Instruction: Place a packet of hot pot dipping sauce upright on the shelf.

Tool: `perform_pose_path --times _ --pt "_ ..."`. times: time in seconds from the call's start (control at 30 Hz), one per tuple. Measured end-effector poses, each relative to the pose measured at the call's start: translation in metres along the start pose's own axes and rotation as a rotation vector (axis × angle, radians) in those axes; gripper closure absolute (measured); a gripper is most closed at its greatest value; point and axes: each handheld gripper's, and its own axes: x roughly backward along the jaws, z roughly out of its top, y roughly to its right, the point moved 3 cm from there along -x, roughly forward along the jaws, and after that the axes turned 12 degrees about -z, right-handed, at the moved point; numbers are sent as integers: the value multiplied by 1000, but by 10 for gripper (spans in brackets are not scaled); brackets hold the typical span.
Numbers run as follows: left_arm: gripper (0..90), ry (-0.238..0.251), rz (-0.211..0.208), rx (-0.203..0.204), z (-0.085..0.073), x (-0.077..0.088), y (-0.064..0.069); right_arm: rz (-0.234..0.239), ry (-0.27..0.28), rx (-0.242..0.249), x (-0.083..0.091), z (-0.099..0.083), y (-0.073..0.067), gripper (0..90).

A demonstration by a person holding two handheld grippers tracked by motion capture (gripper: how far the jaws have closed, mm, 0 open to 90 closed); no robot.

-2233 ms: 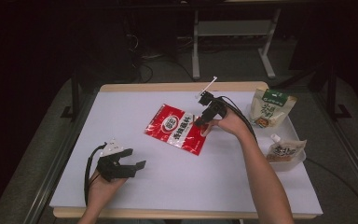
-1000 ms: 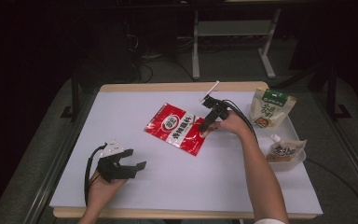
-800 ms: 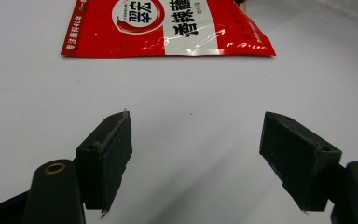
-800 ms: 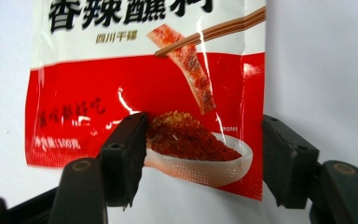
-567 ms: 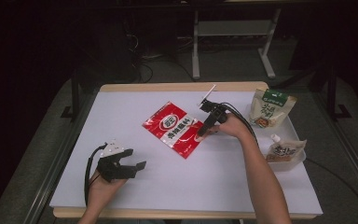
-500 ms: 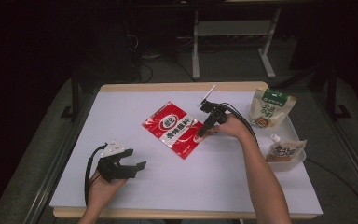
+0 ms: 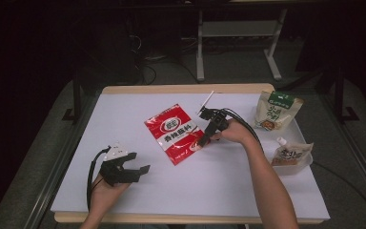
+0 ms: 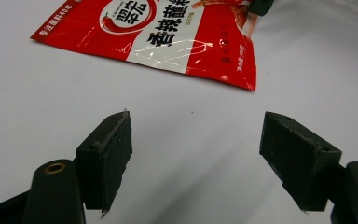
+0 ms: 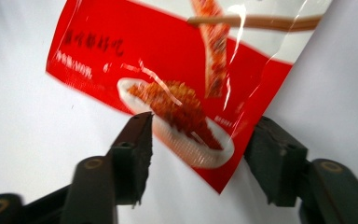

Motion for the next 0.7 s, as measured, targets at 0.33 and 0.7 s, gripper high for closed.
perform_pose_path --times 0.33,0.7 --pt "249 0 -2 -1 0 0 0 -32 106 -99 -6 13 7 317" --pt "249 -10 -5 4 0 -5 -1 -42 139 -122 -7 24 -3 600"
